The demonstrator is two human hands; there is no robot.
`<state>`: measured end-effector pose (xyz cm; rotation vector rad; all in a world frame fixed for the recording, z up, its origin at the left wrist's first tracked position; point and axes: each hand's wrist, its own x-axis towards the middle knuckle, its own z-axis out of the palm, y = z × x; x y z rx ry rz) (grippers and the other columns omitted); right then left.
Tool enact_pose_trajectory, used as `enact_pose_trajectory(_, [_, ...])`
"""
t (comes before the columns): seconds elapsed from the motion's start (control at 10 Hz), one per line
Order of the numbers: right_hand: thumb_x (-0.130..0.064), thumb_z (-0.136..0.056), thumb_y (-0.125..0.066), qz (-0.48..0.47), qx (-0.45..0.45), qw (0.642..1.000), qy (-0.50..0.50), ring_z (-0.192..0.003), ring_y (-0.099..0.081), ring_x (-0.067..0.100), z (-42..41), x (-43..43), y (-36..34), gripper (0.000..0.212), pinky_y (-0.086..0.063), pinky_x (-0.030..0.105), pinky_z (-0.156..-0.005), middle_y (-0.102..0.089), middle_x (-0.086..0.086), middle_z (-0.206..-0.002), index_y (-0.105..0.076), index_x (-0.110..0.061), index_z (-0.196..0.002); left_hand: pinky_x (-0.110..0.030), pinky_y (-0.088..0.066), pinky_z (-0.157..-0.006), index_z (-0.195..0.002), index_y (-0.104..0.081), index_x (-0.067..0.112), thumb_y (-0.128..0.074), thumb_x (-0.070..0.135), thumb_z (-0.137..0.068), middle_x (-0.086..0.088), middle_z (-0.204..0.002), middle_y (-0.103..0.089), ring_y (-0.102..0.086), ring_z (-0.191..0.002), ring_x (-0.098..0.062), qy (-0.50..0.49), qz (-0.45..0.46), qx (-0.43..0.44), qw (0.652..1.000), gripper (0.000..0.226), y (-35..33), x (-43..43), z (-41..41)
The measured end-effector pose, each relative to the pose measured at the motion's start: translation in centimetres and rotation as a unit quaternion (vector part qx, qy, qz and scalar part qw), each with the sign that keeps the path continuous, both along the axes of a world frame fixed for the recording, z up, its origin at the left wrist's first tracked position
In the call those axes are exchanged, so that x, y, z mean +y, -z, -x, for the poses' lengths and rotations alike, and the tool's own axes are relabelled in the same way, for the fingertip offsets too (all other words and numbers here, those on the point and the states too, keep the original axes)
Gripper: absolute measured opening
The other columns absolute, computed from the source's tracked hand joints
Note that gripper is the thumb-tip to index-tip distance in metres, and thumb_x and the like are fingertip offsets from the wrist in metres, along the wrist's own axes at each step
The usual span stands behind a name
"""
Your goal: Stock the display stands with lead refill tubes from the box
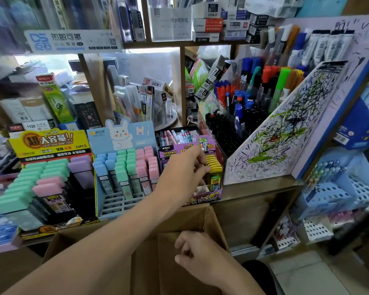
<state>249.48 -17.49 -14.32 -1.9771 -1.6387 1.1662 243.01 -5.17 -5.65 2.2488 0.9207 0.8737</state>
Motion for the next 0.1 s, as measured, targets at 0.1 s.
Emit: enact_pose_trajectory(0.1, [-0.037, -0.097, -0.067, -0.006, 0.008, 1.000, 0.014, -0.094, -0.062, 0.002, 0.55, 0.22, -0.54, 0.012, -0.051, 0.022, -0.086, -0.060, -0.018, -0.099, -0.058, -0.043, -0.103, -0.020, -0.056, -0.051, -0.087, -0.056, 0.029, -0.070, 0.018, -0.093, 0.010, -0.072, -0.062, -0.067, -0.061, -0.003, -0.013, 0.004, -0.031, 0.999, 0.019, -0.09, -0.69, 2.01])
